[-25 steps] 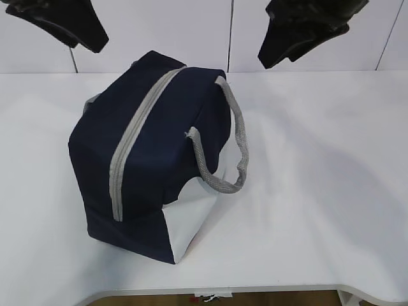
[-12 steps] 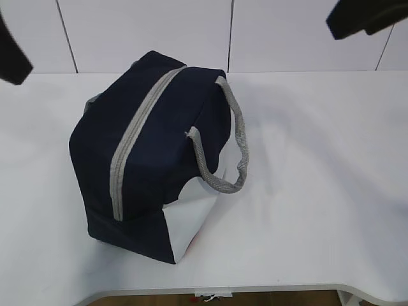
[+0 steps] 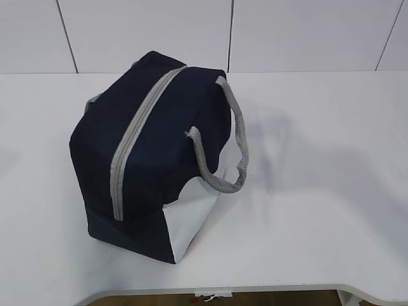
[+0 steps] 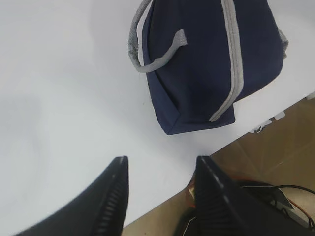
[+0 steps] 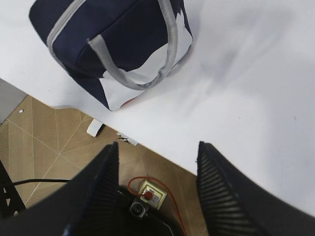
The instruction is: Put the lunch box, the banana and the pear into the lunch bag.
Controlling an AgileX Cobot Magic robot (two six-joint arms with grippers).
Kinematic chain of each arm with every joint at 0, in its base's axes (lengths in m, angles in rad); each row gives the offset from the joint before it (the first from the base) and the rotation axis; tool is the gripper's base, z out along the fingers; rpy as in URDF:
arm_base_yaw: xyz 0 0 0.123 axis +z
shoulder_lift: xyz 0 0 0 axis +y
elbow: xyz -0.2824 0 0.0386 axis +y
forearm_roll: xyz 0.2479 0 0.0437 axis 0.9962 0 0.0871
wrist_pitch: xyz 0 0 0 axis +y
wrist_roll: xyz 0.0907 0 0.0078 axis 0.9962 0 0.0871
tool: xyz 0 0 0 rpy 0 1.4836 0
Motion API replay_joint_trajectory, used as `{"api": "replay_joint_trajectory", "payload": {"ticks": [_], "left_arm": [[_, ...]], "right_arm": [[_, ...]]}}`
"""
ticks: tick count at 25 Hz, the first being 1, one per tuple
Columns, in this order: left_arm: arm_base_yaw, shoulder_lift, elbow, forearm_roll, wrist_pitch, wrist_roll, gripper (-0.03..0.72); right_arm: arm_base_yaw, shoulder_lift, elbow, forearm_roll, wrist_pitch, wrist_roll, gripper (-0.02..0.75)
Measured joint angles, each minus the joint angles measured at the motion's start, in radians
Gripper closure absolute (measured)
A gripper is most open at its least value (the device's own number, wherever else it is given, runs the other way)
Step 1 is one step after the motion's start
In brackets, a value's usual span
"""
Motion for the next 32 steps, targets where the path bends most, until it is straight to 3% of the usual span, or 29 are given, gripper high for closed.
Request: {"api": "replay_joint_trajectory", "payload": {"ticks": [16,26,32], "left_arm": [[0.000,-0.624,0.409,0.000,-0.020,0.006,0.419],[0.000,-0.787,0.610,0.000,-0.106,0.009,0.452],[0.000,-0.854,0.667,0.000,-0.208,0.009,0.453]], "right_arm": [[0.000,-0.626,0.299,-0.069,0.014,0.003,0.323],[0.000,-0.800,0.474,-0.117,0.020,0.007,0.323],[0.000,-0.842,0.570,-0.199,-0.016,0.118,0.323]]}}
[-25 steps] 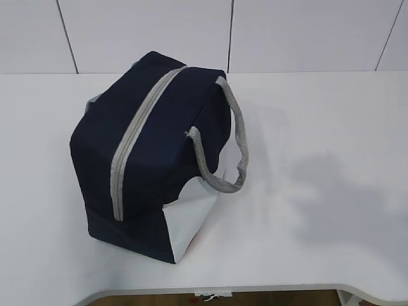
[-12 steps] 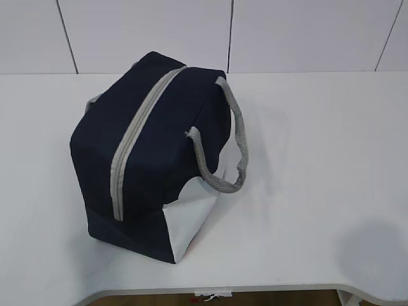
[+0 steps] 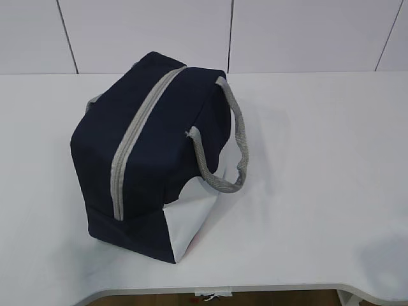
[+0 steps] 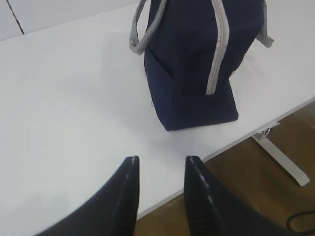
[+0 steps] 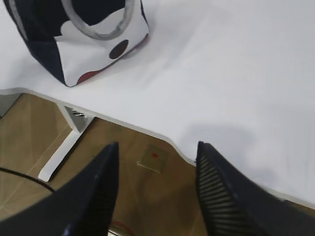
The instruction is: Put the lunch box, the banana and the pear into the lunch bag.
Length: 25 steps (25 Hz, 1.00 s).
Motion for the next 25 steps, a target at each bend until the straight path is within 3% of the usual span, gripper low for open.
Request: {"api": "replay_joint_trajectory", "payload": {"ticks": [5,12,17,25], "left_arm": [[0.000,-0.029,0.017,0.002,-0.020,0.002,0.453],[0.000,-0.029,0.018,0.025,-0.024,0.002,0.453],[0.000,-0.029,0.043,0.121,0.037,0.004,0.453],[0.000,-0.029,0.045,0.093,0.047,-0.035,0.449]], "right_arm": [[0.000,0.000,0.054,-0.103,-0.049,0.037,0.323],[0.000,0.000,0.116,-0.112,-0.107,0.063,0.323],[0.000,0.000,0.130,-0.113,-0.103,0.064,0.323],[0.000,0.000,0.130,-0.113,-0.103,0.064,0.323]]}}
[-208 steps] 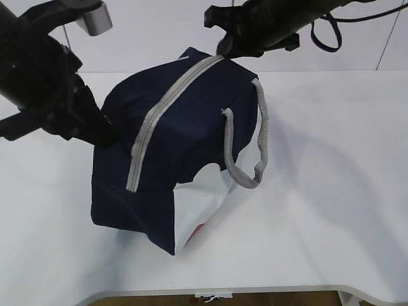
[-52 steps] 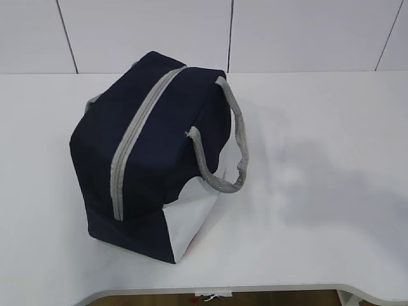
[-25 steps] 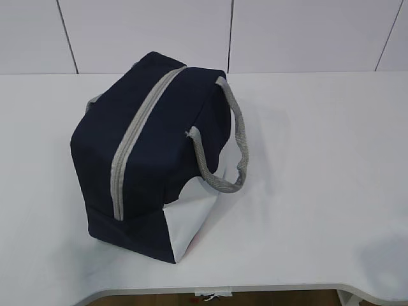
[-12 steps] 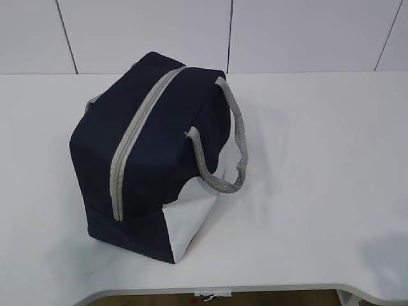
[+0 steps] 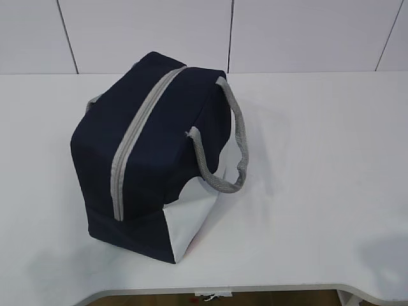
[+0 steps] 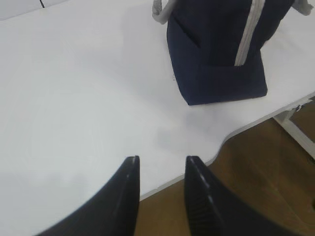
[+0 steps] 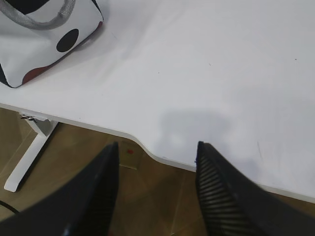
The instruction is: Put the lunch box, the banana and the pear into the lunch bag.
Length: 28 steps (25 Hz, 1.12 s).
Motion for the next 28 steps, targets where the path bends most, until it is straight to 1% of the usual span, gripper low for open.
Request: {"api": "replay_joint_trajectory", "payload": {"ticks": [8,11,15,18,20,24,28], "left_arm": [[0.000,0.000,0.000,-0.008,0.004,-0.011,0.449],[0.017,0.000,0.000,-0.012,0.005,-0.011,0.449],[0.098,-0.006,0.000,-0.014,0.005,-0.013,0.449],[0.173,-0.008,0.000,-0.015,0.005,-0.013,0.449],[0.208,-0.008,0.000,-0.018,0.005,-0.013,0.450],[0.256,-0.008,0.000,-0.021,0.005,-0.013,0.451],[0.288,-0.008,0.000,-0.024,0.005,-0.013,0.452]], "right_arm": [[0.000,0.000,0.000,0.000,0.000,0.000,0.323],[0.000,0.000,0.000,0.000,0.000,0.000,0.323],[-0.034,0.000,0.000,-0.002,0.000,0.000,0.323],[-0.087,0.000,0.002,-0.002,0.000,0.000,0.323],[-0.125,0.000,0.002,-0.002,0.000,0.000,0.323],[-0.179,0.000,0.002,-0.002,0.000,0.000,0.323],[-0.203,0.000,0.002,-0.002,0.000,0.000,0.323]]}}
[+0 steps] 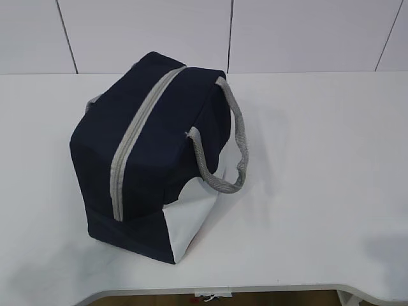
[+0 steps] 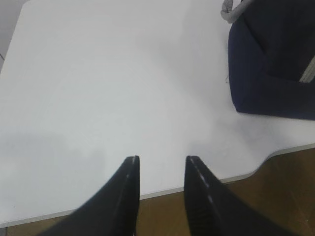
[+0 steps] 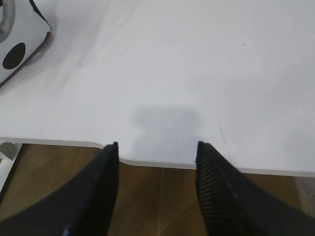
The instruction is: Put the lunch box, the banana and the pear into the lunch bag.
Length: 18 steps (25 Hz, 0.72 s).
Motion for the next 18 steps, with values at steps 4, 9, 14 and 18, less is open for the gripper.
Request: {"api": "replay_joint_trajectory", "payload": {"ticks": [4,9,14,18], "left_arm": [[0.005,0.000,0.000,-0.001,0.000,0.000,0.452],[0.005,0.000,0.000,-0.002,0.000,0.000,0.452],[0.005,0.000,0.000,-0.002,0.000,0.000,0.452],[0.005,0.000,0.000,-0.002,0.000,0.000,0.452]], "right_arm": [[-0.004,0.000,0.000,0.000,0.000,0.000,0.323],[-0.004,0.000,0.000,0.000,0.000,0.000,0.323],[-0.004,0.000,0.000,0.000,0.000,0.002,0.323],[-0.004,0.000,0.000,0.000,0.000,0.002,0.323]]}}
